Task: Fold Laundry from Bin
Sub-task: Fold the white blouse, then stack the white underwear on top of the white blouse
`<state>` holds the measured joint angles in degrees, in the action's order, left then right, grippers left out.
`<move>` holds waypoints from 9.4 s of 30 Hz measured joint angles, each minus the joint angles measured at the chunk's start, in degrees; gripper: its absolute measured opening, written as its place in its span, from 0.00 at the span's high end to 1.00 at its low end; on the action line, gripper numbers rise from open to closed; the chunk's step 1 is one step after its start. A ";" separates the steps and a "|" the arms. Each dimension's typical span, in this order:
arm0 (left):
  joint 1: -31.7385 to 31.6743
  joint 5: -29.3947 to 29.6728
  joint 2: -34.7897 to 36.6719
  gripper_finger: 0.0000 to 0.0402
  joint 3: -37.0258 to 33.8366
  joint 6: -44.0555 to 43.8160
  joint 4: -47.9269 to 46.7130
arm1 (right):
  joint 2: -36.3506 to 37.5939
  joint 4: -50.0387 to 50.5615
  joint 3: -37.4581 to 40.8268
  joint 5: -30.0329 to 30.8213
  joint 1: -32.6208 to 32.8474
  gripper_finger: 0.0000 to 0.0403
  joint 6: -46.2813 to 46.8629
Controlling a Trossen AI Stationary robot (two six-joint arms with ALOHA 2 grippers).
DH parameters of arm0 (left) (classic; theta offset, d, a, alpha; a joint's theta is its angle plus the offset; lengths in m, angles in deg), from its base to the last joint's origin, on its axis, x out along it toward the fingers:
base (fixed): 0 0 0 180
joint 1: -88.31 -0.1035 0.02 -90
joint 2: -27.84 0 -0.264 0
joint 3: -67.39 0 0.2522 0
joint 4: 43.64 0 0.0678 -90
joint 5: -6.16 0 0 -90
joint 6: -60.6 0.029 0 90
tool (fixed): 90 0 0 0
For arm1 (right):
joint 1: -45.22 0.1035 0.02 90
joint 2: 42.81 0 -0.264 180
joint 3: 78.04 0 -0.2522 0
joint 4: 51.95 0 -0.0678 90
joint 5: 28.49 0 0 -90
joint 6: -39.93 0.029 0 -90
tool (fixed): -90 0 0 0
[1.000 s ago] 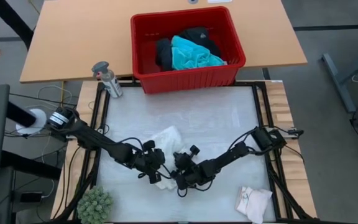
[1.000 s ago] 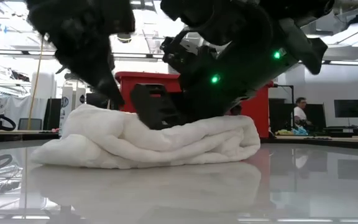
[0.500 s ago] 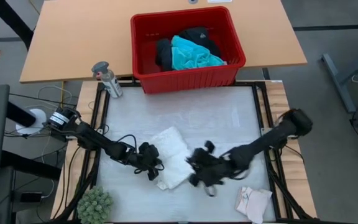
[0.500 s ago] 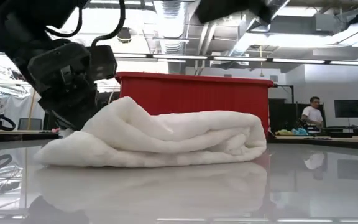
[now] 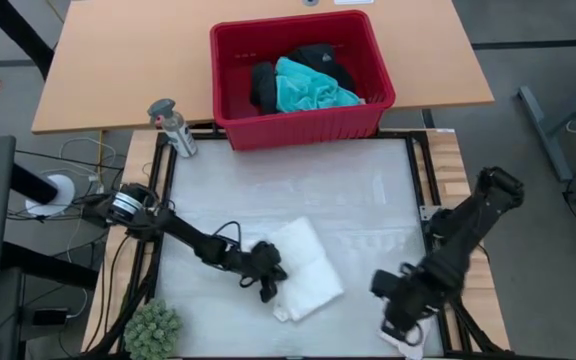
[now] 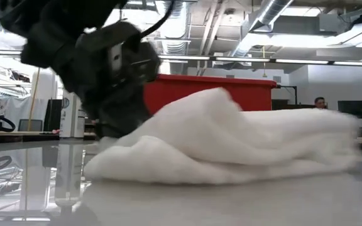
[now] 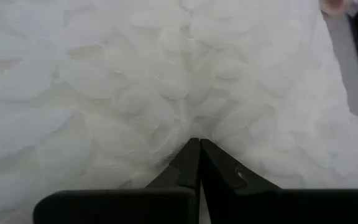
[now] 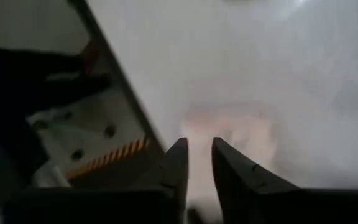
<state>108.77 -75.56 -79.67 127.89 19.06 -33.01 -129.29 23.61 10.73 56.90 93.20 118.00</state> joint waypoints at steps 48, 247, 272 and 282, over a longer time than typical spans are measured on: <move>-8.42 -19.52 -0.43 0.68 12.85 6.99 -1.14 | -0.32 -26.38 33.83 0.19 8.37 0.35 -0.12; -6.19 3.45 18.01 0.68 -6.78 18.82 8.03 | -16.45 -86.46 28.15 48.98 -17.83 0.94 -41.91; 5.32 9.84 -4.30 1.00 0.27 20.73 16.89 | -7.51 -75.01 28.08 58.77 -15.38 0.95 -38.91; 3.68 8.39 -3.63 1.00 0.74 20.96 9.05 | -7.51 -74.56 28.08 58.70 -15.17 0.95 -37.56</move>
<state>112.45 -67.16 -83.30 128.63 40.02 -23.96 -136.80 -50.96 38.81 115.60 78.04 80.44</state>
